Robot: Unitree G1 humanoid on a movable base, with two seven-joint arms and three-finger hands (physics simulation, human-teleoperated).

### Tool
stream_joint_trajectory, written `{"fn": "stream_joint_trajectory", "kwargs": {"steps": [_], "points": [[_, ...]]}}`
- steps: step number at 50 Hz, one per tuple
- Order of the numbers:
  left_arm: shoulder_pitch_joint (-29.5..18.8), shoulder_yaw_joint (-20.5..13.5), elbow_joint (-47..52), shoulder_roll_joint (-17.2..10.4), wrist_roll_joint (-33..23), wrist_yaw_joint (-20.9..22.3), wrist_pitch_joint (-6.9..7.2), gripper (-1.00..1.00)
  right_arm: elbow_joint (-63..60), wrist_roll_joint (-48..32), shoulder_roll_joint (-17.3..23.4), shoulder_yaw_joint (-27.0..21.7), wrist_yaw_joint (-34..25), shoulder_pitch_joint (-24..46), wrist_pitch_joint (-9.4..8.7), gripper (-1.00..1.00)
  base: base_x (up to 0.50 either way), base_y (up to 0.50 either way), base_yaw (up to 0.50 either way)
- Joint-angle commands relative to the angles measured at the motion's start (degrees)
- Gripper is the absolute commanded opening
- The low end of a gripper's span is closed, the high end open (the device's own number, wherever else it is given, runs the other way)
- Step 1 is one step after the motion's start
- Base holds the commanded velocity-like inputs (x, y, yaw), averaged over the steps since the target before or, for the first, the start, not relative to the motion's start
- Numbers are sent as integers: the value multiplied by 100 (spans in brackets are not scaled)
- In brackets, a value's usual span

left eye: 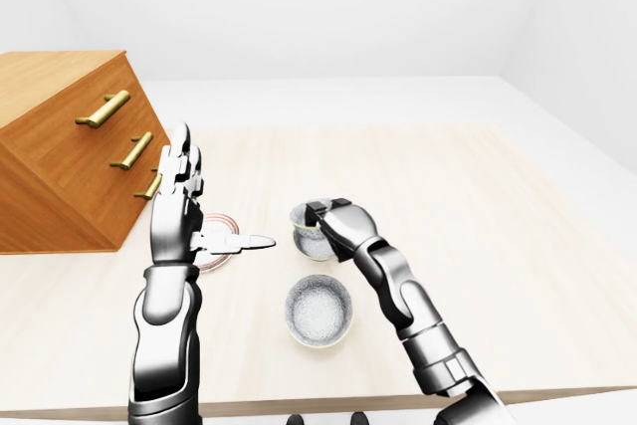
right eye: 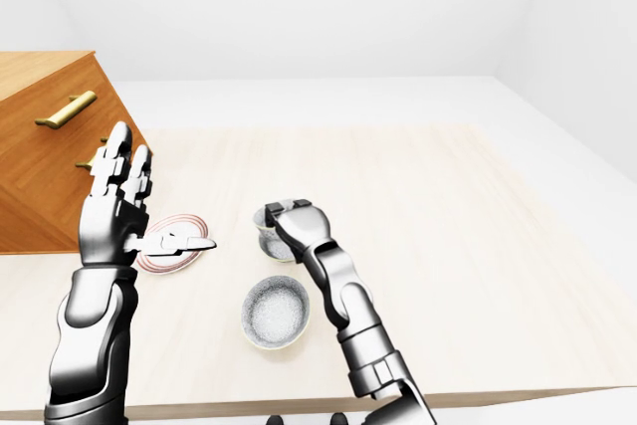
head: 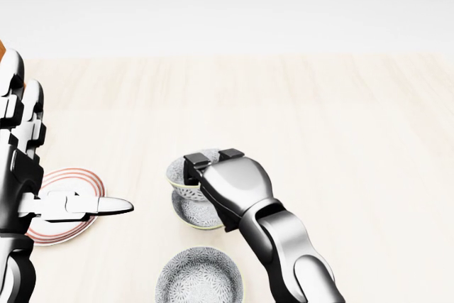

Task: Stack the bowl at the front on the bowl in the middle.

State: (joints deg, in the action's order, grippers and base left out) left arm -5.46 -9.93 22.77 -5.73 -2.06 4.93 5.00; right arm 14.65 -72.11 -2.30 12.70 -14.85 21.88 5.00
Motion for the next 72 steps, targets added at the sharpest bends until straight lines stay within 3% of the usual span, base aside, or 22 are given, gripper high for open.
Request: {"fn": "stream_joint_trajectory", "kwargs": {"steps": [1,3,5,6,7,19,28,33,39,43,44,45,46,50,64,72], "points": [[-5,10,15,2,-11,-4,0,100,-310,-122,99,-78,-26,-114,0,-84,0,0,0],[-6,4,7,0,-9,-3,0,100,-392,-115,127,-83,-60,-169,0,-63,0,0,0],[-8,1,-2,-2,-10,-5,0,100,-426,-109,138,-85,-75,-199,0,-21,0,0,0],[-9,1,-4,-1,-9,-6,0,100,-439,-109,140,-84,-80,-209,0,15,0,0,0],[-10,5,-13,1,-9,-6,0,100,-468,-108,146,-80,-88,-228,0,100,0,0,0],[10,8,-34,4,-11,-8,0,100,-508,-136,158,-101,-37,-212,0,100,0,0,0],[-20,-9,-46,-12,3,-3,0,100,-460,72,168,-300,-166,213,0,100,0,0,0],[-73,-30,36,-37,11,3,0,100,-839,660,363,-659,-469,511,0,100,0,0,0],[-164,-71,139,-87,16,9,0,100,-1633,1910,563,-1180,-1096,819,0,100,0,0,0],[-223,-40,243,-92,-14,-1,0,100,-2011,2540,680,-1256,-1204,898,0,100,0,0,0],[-234,-32,261,-90,-20,-2,0,100,-2092,2687,707,-1267,-1211,912,-88,100,0,0,0],[-251,-8,300,-88,-38,-5,0,100,-2266,2961,674,-1368,-1255,964,-401,100,0,0,0],[-262,7,329,-86,-50,-2,0,100,-2317,3126,725,-1392,-1220,1004,-552,100,0,0,0],[-373,46,463,-98,-89,11,0,100,-2372,3767,804,-1519,-947,1125,-1000,100,0,0,0],[-920,117,624,-199,-99,32,0,100,-2791,5758,868,-1697,264,1156,-1000,100,0,0,0],[-1211,129,725,-259,-72,10,0,100,-3243,6456,827,-1734,847,976,-1000,100,0,0,0]]}}
